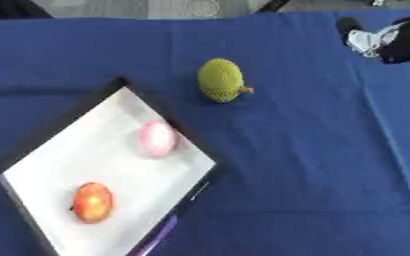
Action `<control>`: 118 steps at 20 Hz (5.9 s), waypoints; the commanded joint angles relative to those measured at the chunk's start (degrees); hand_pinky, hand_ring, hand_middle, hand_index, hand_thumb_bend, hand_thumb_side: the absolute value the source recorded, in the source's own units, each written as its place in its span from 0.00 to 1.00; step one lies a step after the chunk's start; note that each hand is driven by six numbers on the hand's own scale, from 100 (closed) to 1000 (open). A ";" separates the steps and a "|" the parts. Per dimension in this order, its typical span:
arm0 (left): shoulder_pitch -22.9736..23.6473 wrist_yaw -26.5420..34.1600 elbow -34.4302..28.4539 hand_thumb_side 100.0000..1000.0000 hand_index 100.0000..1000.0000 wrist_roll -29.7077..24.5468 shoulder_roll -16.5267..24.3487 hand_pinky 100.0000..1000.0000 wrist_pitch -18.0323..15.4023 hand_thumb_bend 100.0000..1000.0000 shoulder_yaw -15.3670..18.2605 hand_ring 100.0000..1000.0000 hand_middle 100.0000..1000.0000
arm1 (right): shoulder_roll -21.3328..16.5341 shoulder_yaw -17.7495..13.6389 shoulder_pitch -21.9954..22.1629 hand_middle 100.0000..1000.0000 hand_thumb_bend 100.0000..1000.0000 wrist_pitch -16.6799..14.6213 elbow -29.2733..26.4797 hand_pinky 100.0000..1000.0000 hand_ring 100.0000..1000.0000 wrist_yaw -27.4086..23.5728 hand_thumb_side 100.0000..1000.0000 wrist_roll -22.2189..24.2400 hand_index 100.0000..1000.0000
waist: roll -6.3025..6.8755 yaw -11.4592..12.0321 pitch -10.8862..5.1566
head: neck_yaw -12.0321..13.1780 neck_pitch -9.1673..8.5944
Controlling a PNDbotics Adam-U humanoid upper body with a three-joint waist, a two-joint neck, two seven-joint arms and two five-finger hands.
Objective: Pick up objects on the table and place them in the box.
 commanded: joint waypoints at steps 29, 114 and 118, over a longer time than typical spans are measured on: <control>-0.35 -0.34 -0.80 0.55 0.78 -0.26 1.31 0.79 1.81 0.38 -0.13 0.77 0.65 | 31.54 6.18 -18.66 0.91 0.35 -2.15 37.03 0.95 0.96 19.60 0.07 5.96 0.96 | -1.51 -1.27 -3.60 | -2.89 1.04; 1.50 -4.08 0.74 0.55 0.77 11.29 1.74 0.80 8.44 0.36 8.75 0.74 0.63 | 29.79 6.81 -20.10 0.52 0.00 0.85 -5.13 0.78 0.63 1.33 0.00 -3.46 0.60 | -1.11 -2.22 -4.89 | -5.11 2.09; 0.99 -1.87 4.94 0.53 0.77 9.70 7.38 0.80 7.78 0.36 8.75 0.74 0.63 | 31.66 9.32 -18.69 0.52 0.00 -1.01 -5.15 0.78 0.63 1.59 0.00 -1.45 0.60 | -1.12 -1.27 -5.89 | -5.69 2.21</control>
